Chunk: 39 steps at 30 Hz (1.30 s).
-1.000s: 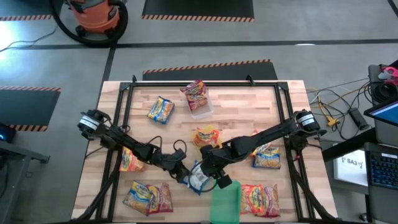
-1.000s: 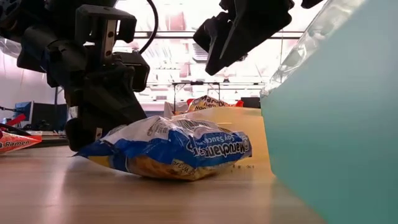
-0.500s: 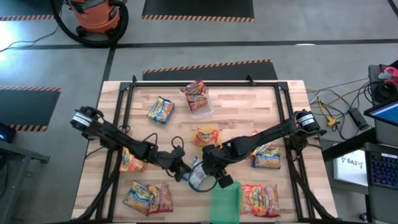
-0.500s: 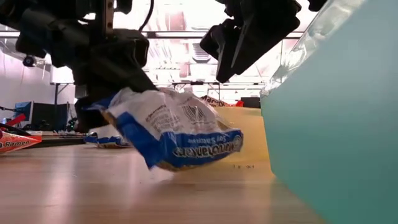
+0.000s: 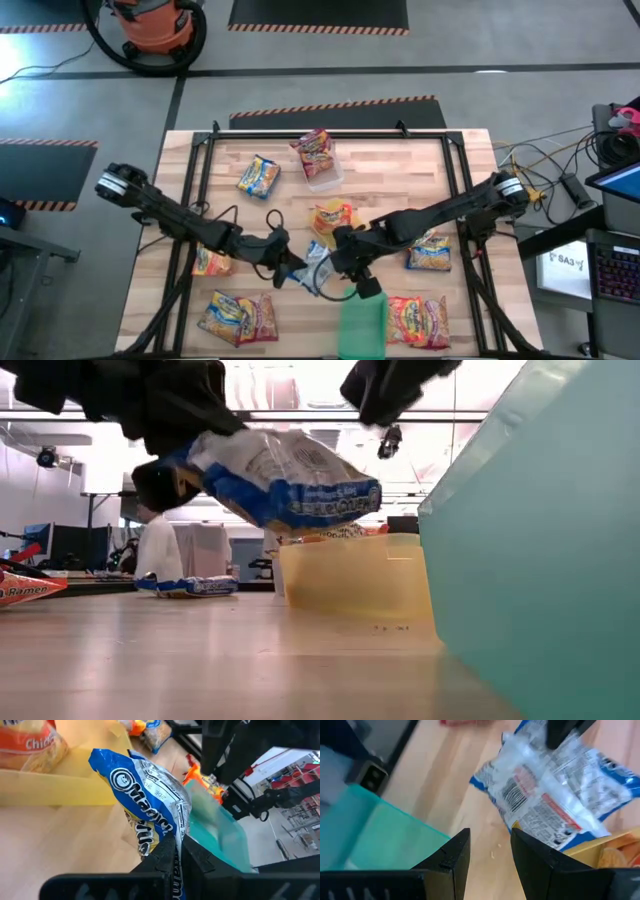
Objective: Sort Maruchan noodles
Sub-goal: Put the blue noodle pack into the green bin
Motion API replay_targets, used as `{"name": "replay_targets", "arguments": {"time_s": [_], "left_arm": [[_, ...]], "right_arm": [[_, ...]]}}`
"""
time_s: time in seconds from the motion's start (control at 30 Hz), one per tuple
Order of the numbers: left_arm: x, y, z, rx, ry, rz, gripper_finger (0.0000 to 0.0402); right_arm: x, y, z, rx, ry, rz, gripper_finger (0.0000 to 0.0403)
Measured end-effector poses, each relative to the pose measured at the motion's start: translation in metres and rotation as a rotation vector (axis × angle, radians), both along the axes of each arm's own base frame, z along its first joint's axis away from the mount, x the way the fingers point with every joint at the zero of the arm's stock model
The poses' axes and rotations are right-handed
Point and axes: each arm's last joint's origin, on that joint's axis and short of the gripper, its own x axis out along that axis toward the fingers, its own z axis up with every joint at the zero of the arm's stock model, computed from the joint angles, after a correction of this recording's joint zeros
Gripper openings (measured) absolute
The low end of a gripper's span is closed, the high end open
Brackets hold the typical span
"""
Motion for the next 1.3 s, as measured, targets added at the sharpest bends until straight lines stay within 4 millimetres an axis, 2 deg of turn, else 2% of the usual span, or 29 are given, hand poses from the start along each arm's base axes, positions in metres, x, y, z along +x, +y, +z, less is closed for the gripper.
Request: {"name": "replay_targets", "arguments": {"time_s": [0.13,0.2,0.43,0.67,0.8,0.93,1.07,1.3], "left_arm": [[-0.004,-0.004,0.005,0.044,-0.022,-0.005,0.0001],[-0.006,-0.006,0.009,0.07,-0.043,-0.009,0.0001],[-0.012,-0.012,0.023,0.18,-0.115,0.011,0.0001],[-0.01,-0.017,0.035,0.296,-0.163,0.024,0.0],[-0.007,-0.018,0.044,0.333,-0.19,0.017,0.0],[-0.005,-0.019,0.051,0.381,-0.212,0.035,0.0],[-0.004,-0.018,0.054,0.415,-0.218,0.064,0.0],[-0.002,-0.017,0.061,0.499,-0.228,0.133,0.0]], "right_arm": [[-0.007,-0.002,0.014,0.061,-0.029,-0.063,0.0132],[-0.009,-0.003,0.014,0.106,-0.023,-0.12,0.0132],[-0.021,-0.007,0.007,0.209,0.061,-0.29,0.0132],[-0.043,-0.019,-0.006,0.165,0.075,-0.508,0.0135],[-0.054,-0.025,-0.007,0.188,-0.016,-0.592,0.0136],[-0.063,-0.027,-0.014,0.3,-0.134,-0.621,0.0124],[-0.076,-0.033,-0.022,0.419,-0.15,-0.631,0.0121],[-0.09,-0.04,-0.031,0.551,-0.33,-0.603,0.016]]}}
